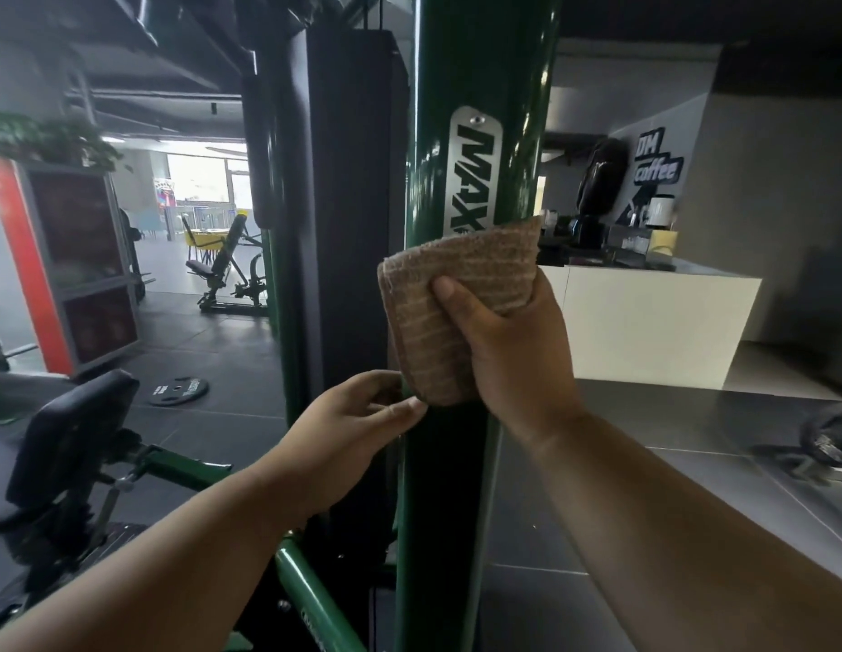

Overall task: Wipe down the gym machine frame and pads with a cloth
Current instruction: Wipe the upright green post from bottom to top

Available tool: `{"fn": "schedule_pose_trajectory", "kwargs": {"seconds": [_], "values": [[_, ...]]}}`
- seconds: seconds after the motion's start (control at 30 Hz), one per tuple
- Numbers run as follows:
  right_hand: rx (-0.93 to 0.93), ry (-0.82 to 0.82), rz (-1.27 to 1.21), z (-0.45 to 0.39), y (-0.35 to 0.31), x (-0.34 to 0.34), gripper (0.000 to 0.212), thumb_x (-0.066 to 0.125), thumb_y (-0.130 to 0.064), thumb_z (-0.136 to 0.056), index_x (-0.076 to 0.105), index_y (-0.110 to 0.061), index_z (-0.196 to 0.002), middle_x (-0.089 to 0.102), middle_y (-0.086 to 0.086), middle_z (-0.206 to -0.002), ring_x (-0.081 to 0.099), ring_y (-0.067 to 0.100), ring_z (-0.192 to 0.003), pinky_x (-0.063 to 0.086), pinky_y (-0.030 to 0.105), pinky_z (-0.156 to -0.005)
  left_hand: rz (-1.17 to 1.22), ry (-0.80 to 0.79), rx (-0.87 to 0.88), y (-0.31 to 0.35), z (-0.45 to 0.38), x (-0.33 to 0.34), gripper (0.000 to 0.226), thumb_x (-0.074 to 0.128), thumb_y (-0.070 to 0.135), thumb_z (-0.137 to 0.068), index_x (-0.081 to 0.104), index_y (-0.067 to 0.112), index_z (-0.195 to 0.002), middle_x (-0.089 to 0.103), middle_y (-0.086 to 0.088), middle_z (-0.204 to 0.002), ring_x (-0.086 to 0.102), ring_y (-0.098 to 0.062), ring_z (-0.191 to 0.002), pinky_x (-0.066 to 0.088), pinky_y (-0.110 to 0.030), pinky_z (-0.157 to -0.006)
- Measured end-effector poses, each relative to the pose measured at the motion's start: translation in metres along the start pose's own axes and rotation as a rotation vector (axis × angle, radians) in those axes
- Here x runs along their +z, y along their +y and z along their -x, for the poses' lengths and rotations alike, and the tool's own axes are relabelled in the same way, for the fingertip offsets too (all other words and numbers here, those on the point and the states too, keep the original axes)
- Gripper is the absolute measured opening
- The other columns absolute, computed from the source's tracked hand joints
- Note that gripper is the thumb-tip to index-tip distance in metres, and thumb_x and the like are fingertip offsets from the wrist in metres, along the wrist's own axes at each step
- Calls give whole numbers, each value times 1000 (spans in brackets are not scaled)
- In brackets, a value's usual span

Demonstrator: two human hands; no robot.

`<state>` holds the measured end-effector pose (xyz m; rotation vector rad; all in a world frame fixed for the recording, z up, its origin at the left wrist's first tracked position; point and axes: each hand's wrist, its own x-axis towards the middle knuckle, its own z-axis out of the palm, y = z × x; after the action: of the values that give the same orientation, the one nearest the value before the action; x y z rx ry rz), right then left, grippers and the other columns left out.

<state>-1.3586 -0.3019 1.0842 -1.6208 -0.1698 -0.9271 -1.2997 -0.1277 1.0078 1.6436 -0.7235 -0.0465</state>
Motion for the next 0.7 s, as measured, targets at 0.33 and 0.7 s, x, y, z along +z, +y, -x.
{"fn": "schedule_pose_trajectory", "kwargs": {"seconds": [0.33, 0.7], "values": [[38, -32, 22, 34, 39, -5, 39, 63, -50, -98, 66, -18, -121, 76, 0, -110, 73, 16, -105, 61, 49, -92, -69, 39, 70, 10, -12, 2, 22, 68, 29, -103, 73, 31, -124, 78, 9, -115, 73, -14, -113, 55, -47, -104], [-112, 12, -67, -59, -64, 10, 42, 63, -58, -98, 63, -22, -119, 77, 0, -106, 76, 16, -98, 65, 44, -86, -99, 69, 83, 11, -4, 7, 23, 65, 32, -103, 68, 34, -126, 77, 19, -116, 69, 2, -113, 51, -23, -100]]}}
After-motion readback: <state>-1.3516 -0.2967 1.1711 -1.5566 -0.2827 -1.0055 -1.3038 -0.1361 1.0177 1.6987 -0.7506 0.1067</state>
